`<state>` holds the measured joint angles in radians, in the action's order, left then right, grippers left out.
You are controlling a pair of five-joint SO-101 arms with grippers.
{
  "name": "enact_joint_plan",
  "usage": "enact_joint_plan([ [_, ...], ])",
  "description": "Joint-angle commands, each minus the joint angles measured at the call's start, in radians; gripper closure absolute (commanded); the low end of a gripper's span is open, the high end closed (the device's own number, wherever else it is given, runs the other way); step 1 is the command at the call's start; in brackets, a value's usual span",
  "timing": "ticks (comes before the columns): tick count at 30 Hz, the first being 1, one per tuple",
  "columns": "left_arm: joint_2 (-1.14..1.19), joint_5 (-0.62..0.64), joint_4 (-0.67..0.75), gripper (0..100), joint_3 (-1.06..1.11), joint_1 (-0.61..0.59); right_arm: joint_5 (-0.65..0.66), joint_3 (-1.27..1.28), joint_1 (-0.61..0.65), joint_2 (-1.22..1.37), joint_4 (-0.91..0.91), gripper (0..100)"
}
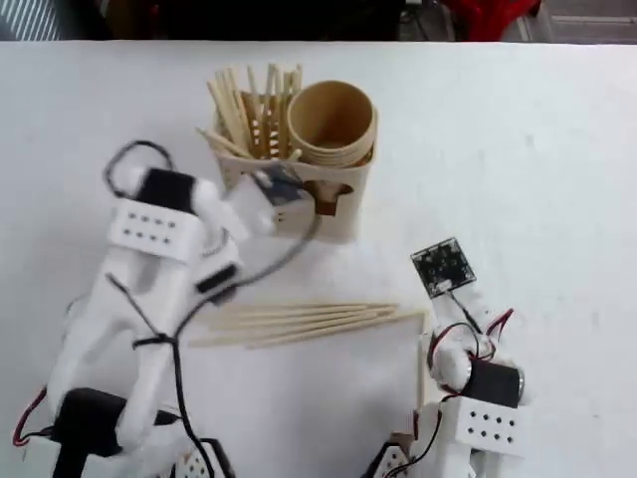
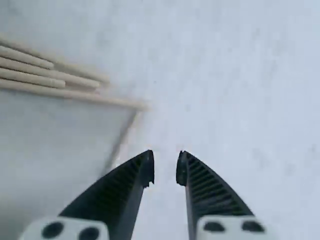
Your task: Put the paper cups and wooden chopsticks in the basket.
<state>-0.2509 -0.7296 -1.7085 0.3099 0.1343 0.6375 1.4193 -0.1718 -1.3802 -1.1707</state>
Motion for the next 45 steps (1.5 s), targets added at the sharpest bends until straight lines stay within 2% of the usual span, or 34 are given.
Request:
enact_joint_plan([
  [1,-0.030,0.052,0.284,87,0.160,0.159,-0.005,0.078,0.002,-0.028,0.064,91.2],
  [7,0.064,0.063,0.601,87,0.281,0.232,0.006,0.173,0.001,-0.120,0.073,91.3],
  [11,0.188,0.064,0.703,80,0.235,0.237,0.006,0.213,0.001,-0.202,0.064,91.4],
  [17,0.394,0.055,0.709,80,0.077,0.236,0.006,0.235,-0.001,-0.289,0.022,91.4],
  [23,0.479,0.061,0.706,80,0.049,0.228,0.006,0.242,-0.001,-0.317,0.008,91.2],
  [28,0.409,0.066,0.671,80,0.044,0.206,0.006,0.242,-0.001,-0.317,0.008,91.2],
  [32,0.283,0.084,0.554,80,0.048,0.245,0.008,0.244,0.001,-0.317,0.008,91.2],
  [34,0.248,0.089,0.539,80,0.064,0.262,0.008,0.244,0.001,-0.317,0.008,91.2],
  [40,0.306,0.083,0.654,80,0.157,0.274,0.008,0.244,0.001,-0.317,0.008,91.1],
  [45,0.461,0.081,0.654,80,0.097,0.266,0.008,0.244,0.001,-0.317,0.008,91.1],
])
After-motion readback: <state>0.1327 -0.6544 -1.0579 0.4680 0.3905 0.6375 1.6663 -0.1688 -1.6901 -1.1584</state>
